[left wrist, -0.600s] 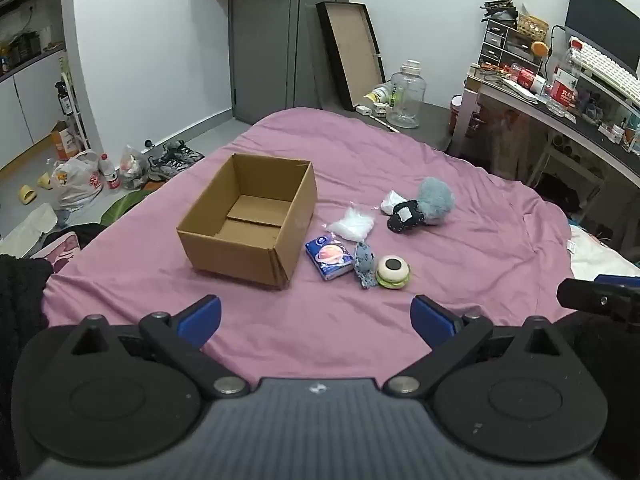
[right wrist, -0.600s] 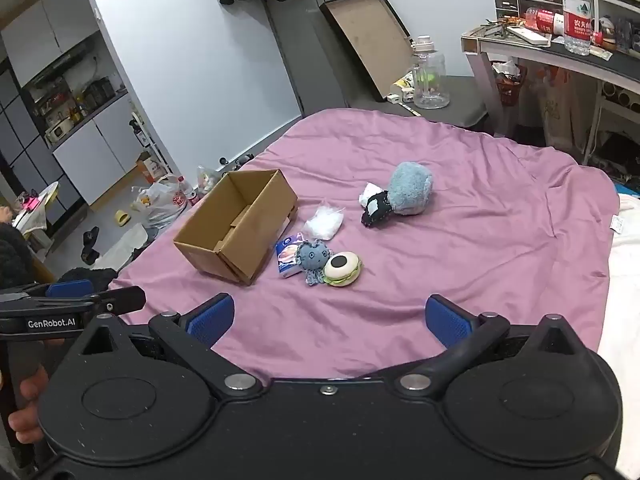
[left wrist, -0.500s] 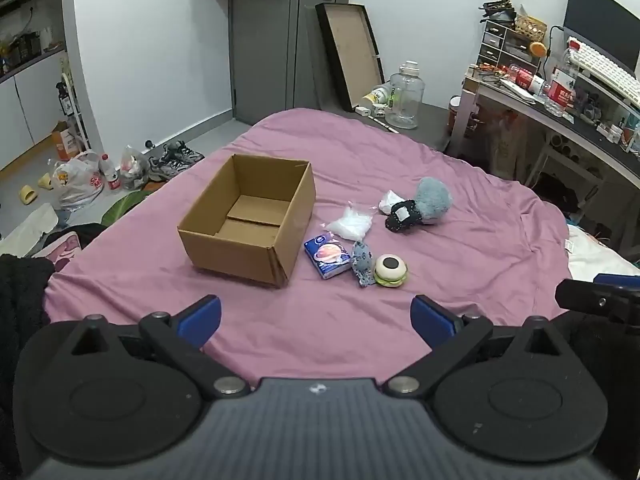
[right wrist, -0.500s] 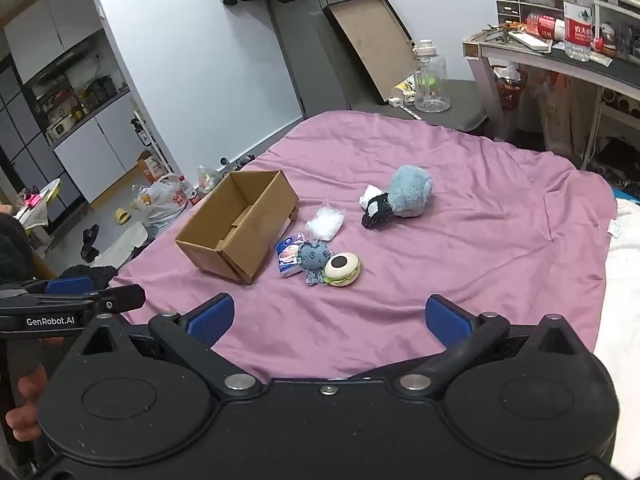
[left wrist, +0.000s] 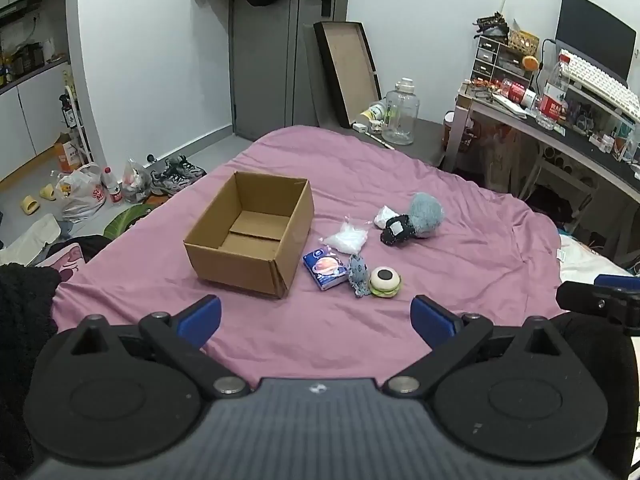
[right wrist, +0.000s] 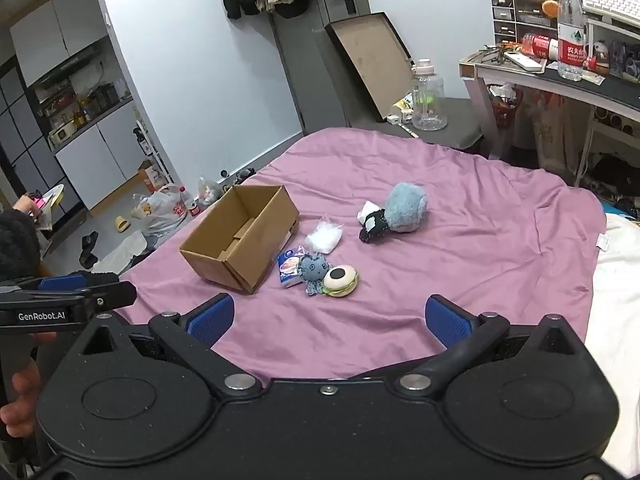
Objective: Organize soft objects
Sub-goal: 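Move both tools toward the plush toys on the pink bed, then grasp the burger plush with the right tool while the left tool grasps the blue octopus plush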
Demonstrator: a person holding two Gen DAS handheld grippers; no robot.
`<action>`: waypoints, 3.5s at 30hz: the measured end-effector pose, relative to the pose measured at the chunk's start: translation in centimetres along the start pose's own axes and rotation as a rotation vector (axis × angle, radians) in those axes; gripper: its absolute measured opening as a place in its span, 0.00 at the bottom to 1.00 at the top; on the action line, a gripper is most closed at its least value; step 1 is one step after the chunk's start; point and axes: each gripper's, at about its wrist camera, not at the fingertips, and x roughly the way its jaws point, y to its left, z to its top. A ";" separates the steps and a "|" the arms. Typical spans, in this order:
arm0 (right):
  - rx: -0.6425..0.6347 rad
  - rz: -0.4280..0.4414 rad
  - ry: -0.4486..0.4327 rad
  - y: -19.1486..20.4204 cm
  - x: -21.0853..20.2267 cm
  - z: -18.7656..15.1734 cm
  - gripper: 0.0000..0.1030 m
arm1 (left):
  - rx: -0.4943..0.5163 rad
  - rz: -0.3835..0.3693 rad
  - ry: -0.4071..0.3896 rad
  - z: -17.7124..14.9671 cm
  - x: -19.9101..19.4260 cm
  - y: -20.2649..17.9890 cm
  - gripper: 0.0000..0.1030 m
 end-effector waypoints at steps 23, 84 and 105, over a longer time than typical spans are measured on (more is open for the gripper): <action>0.010 -0.031 -0.035 -0.8 -1.3 -0.5 1.00 | 0.011 0.006 -0.035 -0.2 -1.1 -1.0 0.97; 0.022 -0.041 -0.008 -1.8 4.4 -0.1 1.00 | 0.001 -0.040 -0.061 0.8 3.9 -0.9 0.97; 0.080 -0.082 0.037 -3.4 11.4 0.2 1.00 | -0.031 -0.025 0.076 2.4 11.9 -0.7 0.95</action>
